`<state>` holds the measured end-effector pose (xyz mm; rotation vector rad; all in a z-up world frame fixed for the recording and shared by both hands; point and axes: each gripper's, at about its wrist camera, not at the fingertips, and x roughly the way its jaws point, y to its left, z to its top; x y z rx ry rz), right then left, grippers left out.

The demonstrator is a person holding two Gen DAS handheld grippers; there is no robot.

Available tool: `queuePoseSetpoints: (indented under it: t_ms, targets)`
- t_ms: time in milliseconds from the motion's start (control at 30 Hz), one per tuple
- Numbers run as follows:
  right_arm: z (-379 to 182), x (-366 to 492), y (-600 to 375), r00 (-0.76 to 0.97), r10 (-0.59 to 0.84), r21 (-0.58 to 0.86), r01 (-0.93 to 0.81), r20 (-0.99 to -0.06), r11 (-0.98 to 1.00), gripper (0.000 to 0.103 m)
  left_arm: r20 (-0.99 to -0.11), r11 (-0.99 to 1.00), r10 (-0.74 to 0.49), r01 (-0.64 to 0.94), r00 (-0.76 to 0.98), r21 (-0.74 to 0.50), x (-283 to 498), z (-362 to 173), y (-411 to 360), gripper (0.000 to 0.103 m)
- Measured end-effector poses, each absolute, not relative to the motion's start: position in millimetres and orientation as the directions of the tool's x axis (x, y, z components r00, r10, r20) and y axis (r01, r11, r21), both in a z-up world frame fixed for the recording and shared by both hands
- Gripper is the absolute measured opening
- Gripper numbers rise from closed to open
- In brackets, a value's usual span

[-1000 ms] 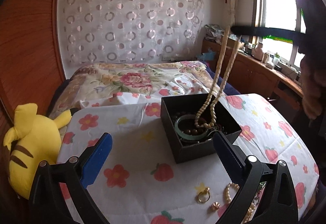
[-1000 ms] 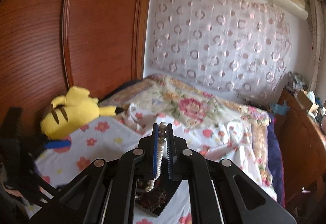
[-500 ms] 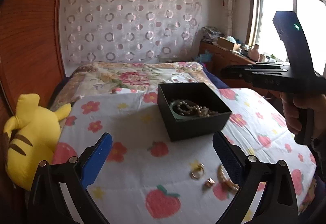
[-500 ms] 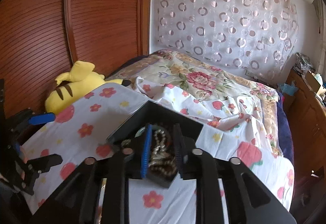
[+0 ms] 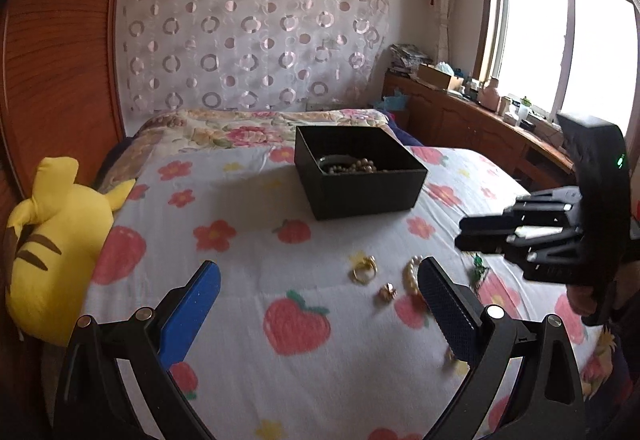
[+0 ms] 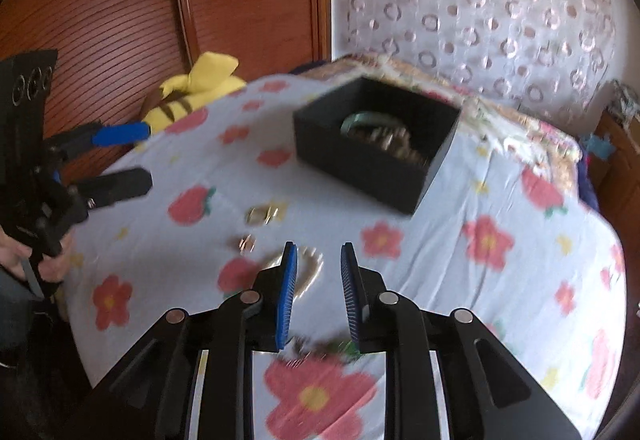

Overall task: Organize jewelry
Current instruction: 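Grasp the short pearl strand with the right tool and lift it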

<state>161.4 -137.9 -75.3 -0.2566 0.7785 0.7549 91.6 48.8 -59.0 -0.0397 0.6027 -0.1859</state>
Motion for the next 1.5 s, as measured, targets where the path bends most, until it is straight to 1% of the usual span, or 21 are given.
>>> queuePoseSetpoints:
  t_ms: [233, 467, 733, 900, 967, 1067, 1100, 1267, 1500]
  targets:
    - [-92.5, 146.0, -126.0, 0.418, 0.522, 0.088, -0.713, -0.743, 0.696, 0.025, -0.569, 0.981, -0.192, 0.167, 0.799, -0.098, 79.8, -63.1, 48.3, 0.095]
    - [-102.3, 146.7, -121.0, 0.446, 0.466, 0.038, -0.69, -0.764, 0.723, 0.025, -0.575, 0.978, -0.205, 0.178, 0.792, -0.104, 75.6, -65.5, 45.3, 0.095]
    - [-106.5, 148.7, -115.8, 0.442, 0.465, 0.036, -0.694, -0.767, 0.719, 0.025, -0.578, 0.978, -0.208, 0.184, 0.789, -0.102, 74.8, -65.9, 42.4, 0.095]
    - [-106.4, 147.5, -109.7, 0.455, 0.453, 0.01, -0.697, -0.767, 0.717, 0.025, -0.579, 0.978, -0.208, 0.184, 0.788, -0.101, 74.3, -66.1, 41.6, 0.095]
    - [-106.5, 146.9, -108.2, 0.452, 0.456, 0.008, -0.702, -0.767, 0.712, 0.016, -0.579, 0.978, -0.208, 0.184, 0.788, -0.101, 74.4, -66.3, 41.5, 0.095]
    - [-105.2, 145.7, -108.1, 0.435, 0.464, 0.013, -0.718, -0.772, 0.696, 0.01, -0.582, 0.978, -0.206, 0.181, 0.786, -0.101, 74.7, -66.9, 41.3, 0.095]
    - [-104.4, 144.3, -109.0, 0.439, 0.464, 0.008, -0.719, -0.769, 0.695, 0.009, -0.585, 0.978, -0.205, 0.18, 0.785, -0.102, 74.7, -67.9, 40.9, 0.095]
    - [-80.4, 137.6, -125.1, 0.504, 0.494, -0.003, -0.702, -0.709, 0.712, 0.009, -0.599, 0.979, -0.202, 0.183, 0.775, -0.093, 78.1, -70.8, 37.9, 0.095]
    - [-26.7, 131.2, -159.9, 0.591, 0.542, -0.002, -0.677, -0.597, 0.736, 0.008, -0.63, 0.972, -0.226, 0.212, 0.743, -0.098, 90.2, -73.4, 34.5, 0.095]
